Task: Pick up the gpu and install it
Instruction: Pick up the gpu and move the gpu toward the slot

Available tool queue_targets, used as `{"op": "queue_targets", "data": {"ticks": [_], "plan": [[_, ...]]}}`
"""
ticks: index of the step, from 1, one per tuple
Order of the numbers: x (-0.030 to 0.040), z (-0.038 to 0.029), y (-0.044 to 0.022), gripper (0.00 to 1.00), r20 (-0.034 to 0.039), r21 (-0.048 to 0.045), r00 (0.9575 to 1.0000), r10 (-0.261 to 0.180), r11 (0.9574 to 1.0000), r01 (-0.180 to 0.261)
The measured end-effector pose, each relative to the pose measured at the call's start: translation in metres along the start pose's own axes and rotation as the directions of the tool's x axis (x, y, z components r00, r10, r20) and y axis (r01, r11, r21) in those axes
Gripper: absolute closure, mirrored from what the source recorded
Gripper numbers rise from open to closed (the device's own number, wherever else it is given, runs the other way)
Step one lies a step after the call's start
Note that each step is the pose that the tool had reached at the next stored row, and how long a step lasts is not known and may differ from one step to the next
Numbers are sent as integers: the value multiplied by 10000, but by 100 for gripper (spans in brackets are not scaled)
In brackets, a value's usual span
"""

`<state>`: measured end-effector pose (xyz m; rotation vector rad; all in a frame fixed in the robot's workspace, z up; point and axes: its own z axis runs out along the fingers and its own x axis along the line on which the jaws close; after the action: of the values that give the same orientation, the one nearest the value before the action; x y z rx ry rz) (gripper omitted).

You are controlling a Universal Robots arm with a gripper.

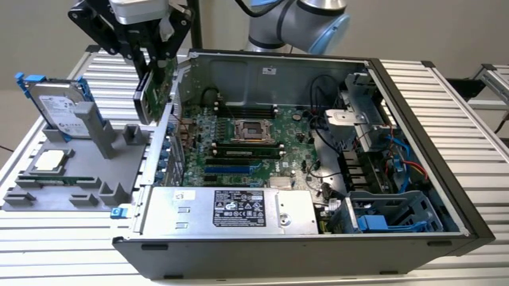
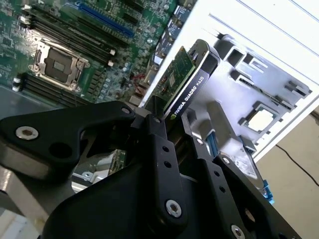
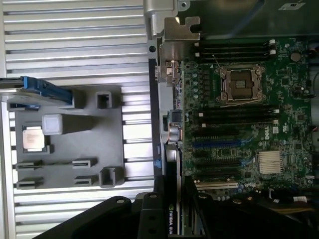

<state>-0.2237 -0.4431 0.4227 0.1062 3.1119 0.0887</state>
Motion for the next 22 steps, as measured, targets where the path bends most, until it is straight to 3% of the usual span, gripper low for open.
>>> {"op": "queue_targets", "data": {"ticks": [22], "plan": [[-294, 8, 20, 100, 0, 0, 10000, 0, 10000, 0]]}}
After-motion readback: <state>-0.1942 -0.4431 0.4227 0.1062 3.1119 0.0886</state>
